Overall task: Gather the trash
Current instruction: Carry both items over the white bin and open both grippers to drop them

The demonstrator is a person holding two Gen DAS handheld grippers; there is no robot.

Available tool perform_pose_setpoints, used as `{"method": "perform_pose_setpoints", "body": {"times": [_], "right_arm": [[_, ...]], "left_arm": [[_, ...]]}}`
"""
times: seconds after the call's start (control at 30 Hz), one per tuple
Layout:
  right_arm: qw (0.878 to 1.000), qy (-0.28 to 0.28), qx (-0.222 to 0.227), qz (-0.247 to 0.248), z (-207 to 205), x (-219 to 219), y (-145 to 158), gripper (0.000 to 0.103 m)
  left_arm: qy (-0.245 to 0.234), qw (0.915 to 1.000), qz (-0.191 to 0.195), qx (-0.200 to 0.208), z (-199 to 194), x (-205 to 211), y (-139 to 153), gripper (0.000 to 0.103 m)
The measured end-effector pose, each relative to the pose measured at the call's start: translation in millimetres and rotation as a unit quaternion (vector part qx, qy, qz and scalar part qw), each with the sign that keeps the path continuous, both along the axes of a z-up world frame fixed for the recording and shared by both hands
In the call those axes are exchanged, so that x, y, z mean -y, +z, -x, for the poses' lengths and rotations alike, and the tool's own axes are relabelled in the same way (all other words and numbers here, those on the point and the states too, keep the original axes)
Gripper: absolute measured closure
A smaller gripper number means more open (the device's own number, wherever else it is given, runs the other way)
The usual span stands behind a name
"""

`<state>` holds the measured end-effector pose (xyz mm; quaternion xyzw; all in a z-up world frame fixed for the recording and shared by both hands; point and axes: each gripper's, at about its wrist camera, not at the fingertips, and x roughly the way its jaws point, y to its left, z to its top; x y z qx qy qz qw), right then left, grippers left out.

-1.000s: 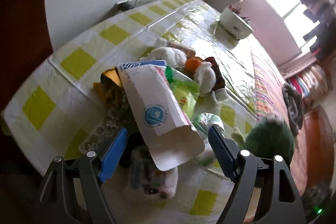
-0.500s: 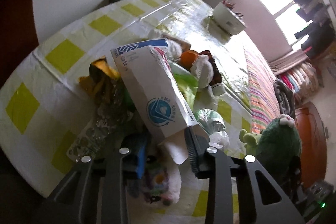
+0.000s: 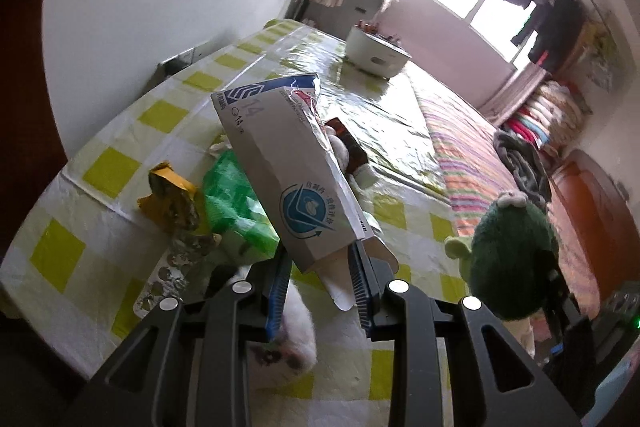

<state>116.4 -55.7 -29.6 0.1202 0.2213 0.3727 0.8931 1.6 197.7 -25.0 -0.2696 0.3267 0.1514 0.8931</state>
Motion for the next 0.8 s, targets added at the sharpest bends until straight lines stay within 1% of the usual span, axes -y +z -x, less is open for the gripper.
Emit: {"method": "perform_pose_setpoints", "body": {"times": [0.27,0.5,0.67,0.8], "right_arm": [[0.999,-0.032,0.003,-0.003,10,38,0,0.037],[0.997,-0.071,0.016,0.012,21,73,-3,0.037],[0.994,-0.102,0.019,0.021,27,97,-6,0.037],[0.992,-0.124,0.023,0.025,29,113,-7,0.037]], "left_arm": [[-0.043,0.9988,-0.024,0.007,-3,33,2,0.075],[-0.086,0.9954,-0.039,0.018,-8,63,-5,0.075],[-0.123,0.9911,-0.046,0.022,-15,88,-10,0.075],[-0.162,0.9842,-0.058,0.041,-22,111,-9,0.074]]}}
